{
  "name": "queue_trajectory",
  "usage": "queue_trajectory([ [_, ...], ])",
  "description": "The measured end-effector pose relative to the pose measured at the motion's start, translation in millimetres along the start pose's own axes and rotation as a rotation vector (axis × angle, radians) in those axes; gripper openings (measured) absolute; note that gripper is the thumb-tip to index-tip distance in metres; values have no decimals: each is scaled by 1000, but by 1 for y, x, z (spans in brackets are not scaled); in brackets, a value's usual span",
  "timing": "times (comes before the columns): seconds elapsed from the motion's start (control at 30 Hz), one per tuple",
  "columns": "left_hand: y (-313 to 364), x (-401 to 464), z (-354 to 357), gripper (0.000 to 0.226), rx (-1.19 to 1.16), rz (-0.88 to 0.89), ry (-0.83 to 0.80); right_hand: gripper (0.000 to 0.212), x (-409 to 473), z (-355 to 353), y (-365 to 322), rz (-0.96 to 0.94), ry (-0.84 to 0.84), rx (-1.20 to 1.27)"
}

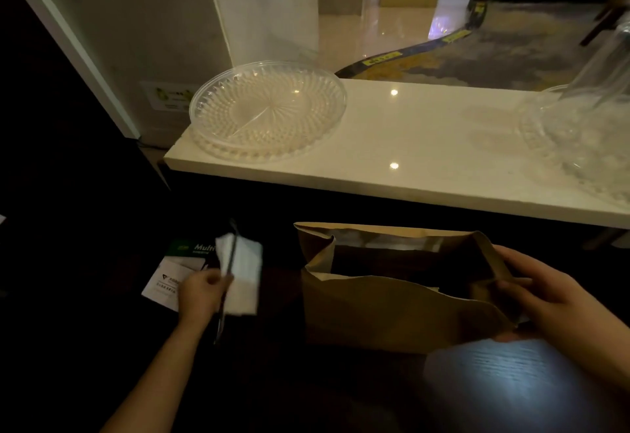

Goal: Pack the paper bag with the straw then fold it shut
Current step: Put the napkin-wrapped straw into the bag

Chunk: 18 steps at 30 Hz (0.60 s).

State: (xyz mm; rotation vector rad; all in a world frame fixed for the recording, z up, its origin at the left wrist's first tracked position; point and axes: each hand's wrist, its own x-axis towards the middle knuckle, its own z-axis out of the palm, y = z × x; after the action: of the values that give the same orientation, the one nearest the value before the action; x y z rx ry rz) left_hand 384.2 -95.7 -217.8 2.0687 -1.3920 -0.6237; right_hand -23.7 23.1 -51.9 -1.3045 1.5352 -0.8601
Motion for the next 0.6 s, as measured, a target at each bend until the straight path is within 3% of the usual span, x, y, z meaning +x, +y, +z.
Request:
queue_trajectory([
  [0.1, 59, 11, -47, 17, -346, 95, 203, 40, 3, 2, -2, -1, 31, 1],
  [0.17, 114, 8, -84, 5, -604, 227, 270, 45, 5, 2, 0, 5, 43, -45],
  [0.2, 144, -2, -100, 9, -746, 326, 268, 47, 5, 2, 1, 10, 44, -66],
  [0.27, 196, -28, -116, 13, -1060, 559, 121, 49, 5, 2, 0, 14, 56, -91],
  [0.33, 238, -58, -112, 8, -1208, 686, -140, 50, 5, 3, -2, 15, 61, -122],
  [0.4, 263, -77, -89, 12, -1037, 712, -329, 49, 6, 3, -2, 4, 60, -161],
  [0.5, 271, -93, -45, 25, -531, 848, -572, 37, 7, 2, -3, 43, 91, -188],
  [0.6, 268, -93, -19, 20, -159, 937, -711, 38, 5, 0, -6, 58, 105, -192],
])
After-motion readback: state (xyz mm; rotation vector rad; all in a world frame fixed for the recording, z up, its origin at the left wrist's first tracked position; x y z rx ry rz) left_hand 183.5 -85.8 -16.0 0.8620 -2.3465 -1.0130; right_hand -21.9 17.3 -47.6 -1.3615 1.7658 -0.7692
